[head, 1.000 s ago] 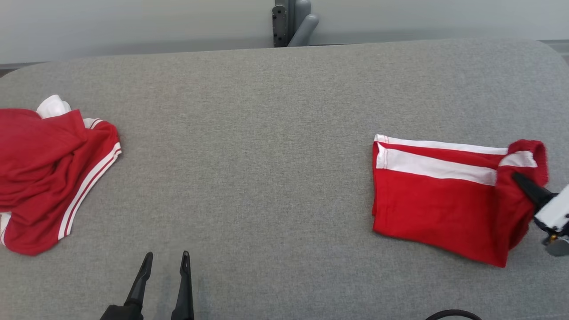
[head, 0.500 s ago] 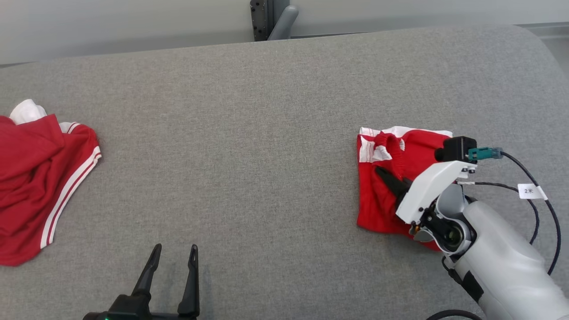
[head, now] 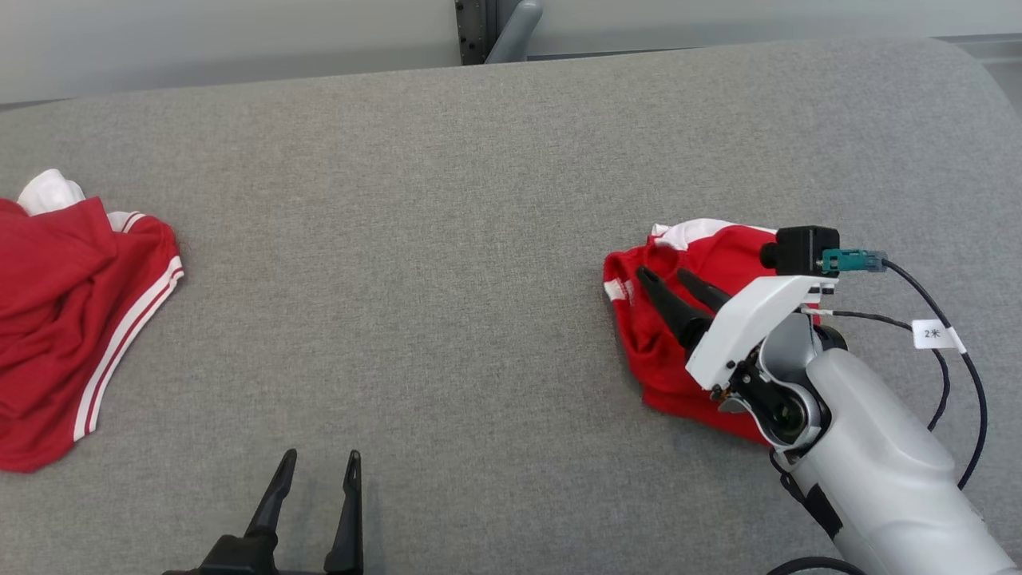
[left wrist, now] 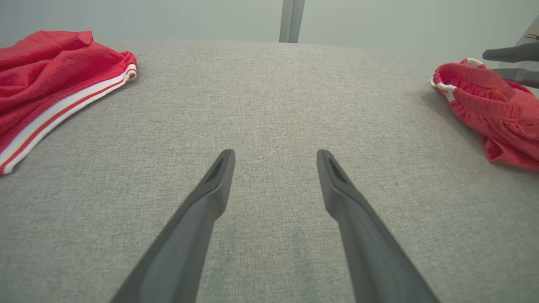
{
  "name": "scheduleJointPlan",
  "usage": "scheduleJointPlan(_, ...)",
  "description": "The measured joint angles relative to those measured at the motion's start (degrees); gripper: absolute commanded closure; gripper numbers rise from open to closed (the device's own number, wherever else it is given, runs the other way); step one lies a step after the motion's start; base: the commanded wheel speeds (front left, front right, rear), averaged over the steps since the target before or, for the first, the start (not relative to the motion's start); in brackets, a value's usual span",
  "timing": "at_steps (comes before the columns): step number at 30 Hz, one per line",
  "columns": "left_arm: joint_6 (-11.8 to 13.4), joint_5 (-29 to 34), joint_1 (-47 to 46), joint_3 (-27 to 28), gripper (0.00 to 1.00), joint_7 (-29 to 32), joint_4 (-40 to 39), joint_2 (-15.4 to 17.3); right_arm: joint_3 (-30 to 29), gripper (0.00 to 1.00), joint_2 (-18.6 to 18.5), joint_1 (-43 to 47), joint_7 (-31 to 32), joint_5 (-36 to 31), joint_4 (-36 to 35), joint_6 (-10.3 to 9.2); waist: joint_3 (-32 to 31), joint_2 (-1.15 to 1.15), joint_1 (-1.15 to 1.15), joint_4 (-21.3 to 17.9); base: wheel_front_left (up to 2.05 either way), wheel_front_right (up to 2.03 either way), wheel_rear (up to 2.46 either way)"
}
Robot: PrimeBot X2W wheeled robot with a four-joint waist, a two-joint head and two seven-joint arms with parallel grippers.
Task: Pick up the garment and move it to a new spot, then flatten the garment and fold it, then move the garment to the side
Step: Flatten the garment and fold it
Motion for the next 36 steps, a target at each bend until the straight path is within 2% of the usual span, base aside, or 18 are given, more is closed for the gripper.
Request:
scheduleJointPlan(5, 0.46, -0.54, 0.48, 1.14, 0.0, 0.0, -0.1, 0.0, -2.18, 0.0, -2.59, 6.45, -3.59, -2.14, -13.24, 0.01, -0.76, 0.0, 0.0, 0.02, 0.0, 0.0, 0.0)
scheduleJointPlan(7, 0.62, -0.87, 1.18, 1.52, 0.0, 0.0, -0.45, 0.01, -4.83, 0.0, -5.03, 10.05, -5.79, -4.42, -18.57, 0.01, -1.21, 0.0, 0.0, -0.03, 0.0, 0.0, 0.0)
scheduleJointPlan(9, 0.78, -1.24, 1.88, 1.67, 0.0, 0.0, -0.9, 0.01, -8.31, 0.0, -8.09, 13.96, -8.44, -9.68, -22.53, 0.01, -1.56, -0.02, 0.0, -0.13, 0.0, 0.0, 0.0)
scheduleJointPlan(12, 1.15, -1.94, 2.26, 1.51, 0.0, 0.0, -1.32, 0.0, -14.85, 0.0, -8.83, 19.48, -12.4, -13.52, -25.97, 0.0, -1.84, -0.02, 0.0, -0.24, 0.0, 0.0, 0.0)
scheduleJointPlan(13, 1.15, -1.94, 2.26, 1.51, 0.0, 0.0, -1.32, 0.0, -14.85, 0.0, -8.83, 19.48, -12.4, -13.52, -25.97, 0.0, -1.84, -0.02, 0.0, -0.24, 0.0, 0.0, 0.0)
scheduleJointPlan(18, 1.6, -3.0, 2.42, 0.78, 0.0, 0.0, -1.83, 0.0, -21.71, 0.0, -10.94, 26.55, -21.34, -27.31, -25.43, 0.0, -2.53, -0.02, 0.0, -0.02, 0.0, 0.0, 0.0)
scheduleJointPlan(23, 1.85, -3.43, 2.46, 0.37, 0.0, 0.0, -1.99, 0.0, -27.7, 0.0, -7.65, 31.14, -24.24, -34.66, -22.8, 0.05, -3.52, -0.01, 0.0, 0.53, 0.0, 0.0, 0.0)
scheduleJointPlan(28, 2.07, -3.39, 2.69, 0.8, 0.0, 0.0, -2.35, -0.01, -34.55, 0.0, -2.9, 35.87, -24.4, -40.25, -26.07, 0.04, -5.16, -0.02, 0.0, 1.25, 0.0, 0.0, 0.0)
scheduleJointPlan(31, 2.03, -3.2, 3.55, 1.27, 0.0, 0.0, -2.34, 0.01, -36.48, 0.0, -0.37, 39.22, -24.4, -42.69, -26.87, 0.05, -6.42, -0.02, 0.0, 1.73, 0.0, 0.0, 0.0)
scheduleJointPlan(36, 0.99, -2.03, 4.0, 2.34, 0.0, 0.0, -1.47, 0.01, -37.22, 0.0, 1.85, 40.78, -24.41, -44.91, -27.88, 0.05, -7.75, -0.02, 0.0, 2.31, 0.0, 0.0, 0.0)
